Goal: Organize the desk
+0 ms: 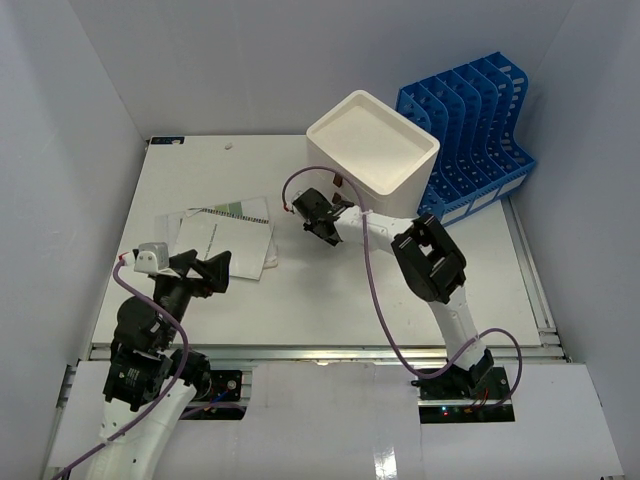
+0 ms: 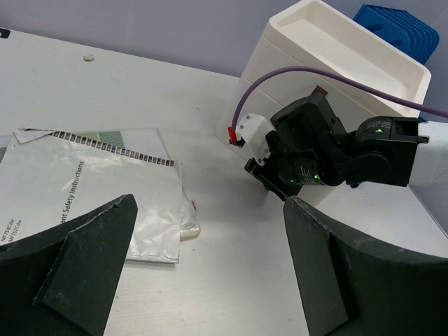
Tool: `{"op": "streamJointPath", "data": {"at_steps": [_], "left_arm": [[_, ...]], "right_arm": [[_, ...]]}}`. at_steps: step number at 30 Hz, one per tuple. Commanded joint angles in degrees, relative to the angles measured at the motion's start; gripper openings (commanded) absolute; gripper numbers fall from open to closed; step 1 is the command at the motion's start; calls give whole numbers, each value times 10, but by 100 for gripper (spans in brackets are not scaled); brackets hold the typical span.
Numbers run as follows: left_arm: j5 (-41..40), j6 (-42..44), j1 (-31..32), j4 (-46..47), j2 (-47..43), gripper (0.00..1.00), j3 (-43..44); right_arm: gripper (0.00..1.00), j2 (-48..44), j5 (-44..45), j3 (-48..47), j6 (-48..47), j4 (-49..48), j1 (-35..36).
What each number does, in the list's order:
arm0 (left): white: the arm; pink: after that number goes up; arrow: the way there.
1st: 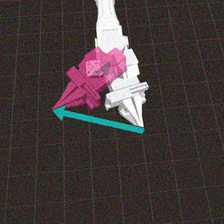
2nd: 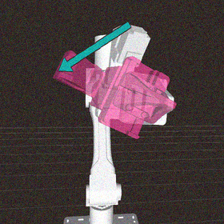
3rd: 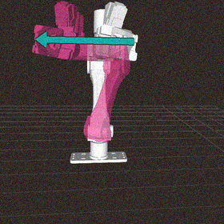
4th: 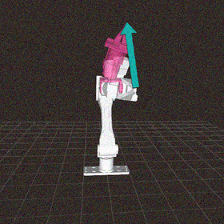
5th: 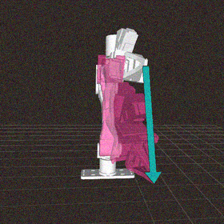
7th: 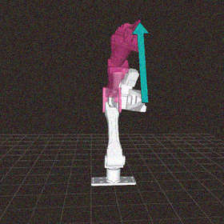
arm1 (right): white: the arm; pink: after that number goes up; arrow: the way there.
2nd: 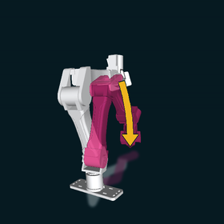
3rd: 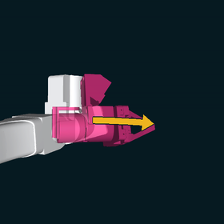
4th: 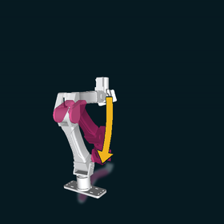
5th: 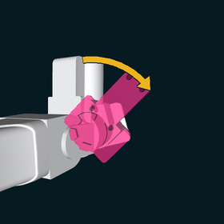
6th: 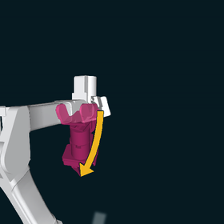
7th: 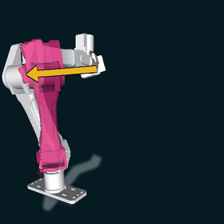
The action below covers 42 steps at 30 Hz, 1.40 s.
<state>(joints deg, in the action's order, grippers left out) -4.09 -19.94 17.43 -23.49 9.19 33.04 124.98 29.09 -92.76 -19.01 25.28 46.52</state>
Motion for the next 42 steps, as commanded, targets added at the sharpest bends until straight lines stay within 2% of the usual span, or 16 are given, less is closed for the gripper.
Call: {"op": "streamJointPath", "data": {"at_steps": [1, 2, 3, 4, 5, 10, 14, 17, 21, 25, 29, 32, 34, 35, 38, 42], "left_arm": [[9, 6, -1, -3, 8, 98, -5], [12, 7, -1, -3, 9, 98, -5], [14, 7, -1, -3, 13, 98, -5], [16, 8, -1, -3, 17, 98, -5], [19, 8, -1, -3, 25, 98, -5], [40, 10, -1, -6, 67, 98, -1], [64, 5, -1, -12, 121, 98, 10], [75, -26, -1, -15, 196, 98, 21], [108, -76, -4, -14, 356, 98, 50], [109, -224, -23, 11, 430, 97, 33], [56, -424, -27, 5, 435, 93, -4], [5, -509, -28, 12, 417, 87, -29], [-13, -532, -28, 25, 419, 76, -43], [-16, -535, -28, 33, 429, 74, -45], [-20, -536, -31, 36, 488, 74, -37], [-27, -541, -32, 39, 522, 75, -35]], "right_arm": [[50, -76, -181, 4, -79, 62, -13], [69, -104, -299, 8, -99, 96, -13], [80, -125, -395, 14, -136, 119, -13], [89, -143, -486, 19, -177, 138, -13], [90, -167, -535, 23, -199, 156, -13], [90, -287, -600, 35, -257, 179, -13], [90, -395, -557, 88, -246, 79, -19], [90, -437, -546, 138, -195, 17, -41], [90, -432, -705, 160, -216, 96, -95], [90, -474, -725, 241, -220, 70, -108], [90, -512, -717, 295, -220, 44, -112], [90, -527, -724, 314, -219, 33, -117], [90, -532, -733, 318, -219, 31, -119], [90, -534, -735, 319, -220, 31, -121], [90, -537, -741, 317, -218, 31, -126], [90, -544, -745, 316, -216, 31, -131]]}}
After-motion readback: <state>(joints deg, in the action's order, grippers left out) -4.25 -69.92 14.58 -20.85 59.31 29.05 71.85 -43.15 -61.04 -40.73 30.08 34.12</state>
